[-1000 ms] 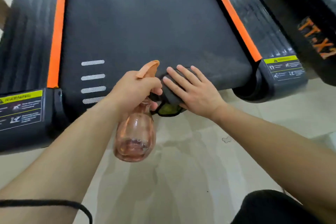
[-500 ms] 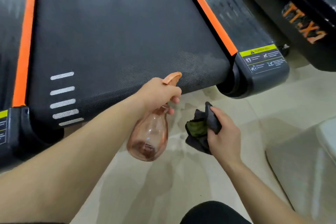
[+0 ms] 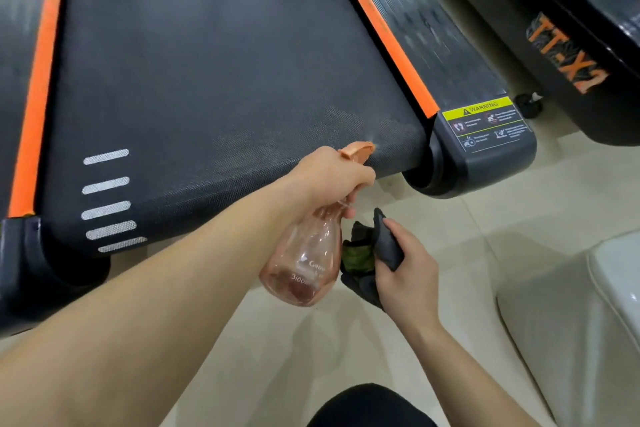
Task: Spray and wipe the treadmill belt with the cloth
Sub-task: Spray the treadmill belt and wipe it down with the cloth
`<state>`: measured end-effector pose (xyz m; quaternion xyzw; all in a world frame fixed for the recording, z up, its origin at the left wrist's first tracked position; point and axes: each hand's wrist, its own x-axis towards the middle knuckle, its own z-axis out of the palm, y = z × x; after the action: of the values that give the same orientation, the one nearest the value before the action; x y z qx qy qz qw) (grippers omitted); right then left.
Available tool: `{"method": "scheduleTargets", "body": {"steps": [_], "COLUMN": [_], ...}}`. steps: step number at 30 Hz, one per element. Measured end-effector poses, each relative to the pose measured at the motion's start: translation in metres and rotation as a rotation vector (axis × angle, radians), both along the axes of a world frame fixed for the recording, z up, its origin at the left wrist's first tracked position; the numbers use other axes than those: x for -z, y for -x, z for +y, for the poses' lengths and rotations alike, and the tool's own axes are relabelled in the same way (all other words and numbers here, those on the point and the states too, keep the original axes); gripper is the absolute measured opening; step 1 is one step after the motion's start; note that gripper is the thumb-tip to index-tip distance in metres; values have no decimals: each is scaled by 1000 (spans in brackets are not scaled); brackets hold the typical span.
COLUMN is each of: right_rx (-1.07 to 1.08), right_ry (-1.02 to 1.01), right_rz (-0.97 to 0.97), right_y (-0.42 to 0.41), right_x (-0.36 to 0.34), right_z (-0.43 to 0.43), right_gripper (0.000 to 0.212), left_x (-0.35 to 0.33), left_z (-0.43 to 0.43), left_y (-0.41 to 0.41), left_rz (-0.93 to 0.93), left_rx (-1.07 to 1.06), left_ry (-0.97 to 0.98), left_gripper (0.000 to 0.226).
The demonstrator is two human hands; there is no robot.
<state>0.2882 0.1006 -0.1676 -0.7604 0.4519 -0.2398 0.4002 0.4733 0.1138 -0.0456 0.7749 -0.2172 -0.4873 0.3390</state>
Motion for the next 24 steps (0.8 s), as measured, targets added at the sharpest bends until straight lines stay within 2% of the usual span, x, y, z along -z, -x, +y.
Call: {"method": "scheduleTargets", "body": {"steps": [5,10,14,18,19,20,22,23,24], "right_rx": [73,222,308,239,162,75,-46,-84,-133], "right_ry": [-49,-38,60,254,299,346,365,350,401], "right_rz": [-52,-225,-311,-377,-302,-114,430,598,654], "right_y": [2,-13,-35,-84,-102,-122,-151,-159,-164], "right_x": [-9,-37,-62,-91,-94,-96,-88,-83,-76], "right_z": [-1,-17,-26,-64,-81,-98,-113,-106,-92], "right_gripper": [57,51,46,39,36,39,69,80,85], "left_x": [-8,-3,-2,-6,-6,-7,-8,-9,-11], "left_z": [-16,-4,8,31,39,48,64,72,79], "left_y": [-4,-25,-37,-46,-49,-51,-57,-61,-64], "left_rz": [44,1,10,80,85,87,81,71,63], "left_rx": [-38,-147,-227,-277,-286,-295,-307,-314,-321], "left_ry": [2,38,39,97,105,110,124,128,130], "left_gripper": [13,31,7,11,13,15,18,21,24]}}
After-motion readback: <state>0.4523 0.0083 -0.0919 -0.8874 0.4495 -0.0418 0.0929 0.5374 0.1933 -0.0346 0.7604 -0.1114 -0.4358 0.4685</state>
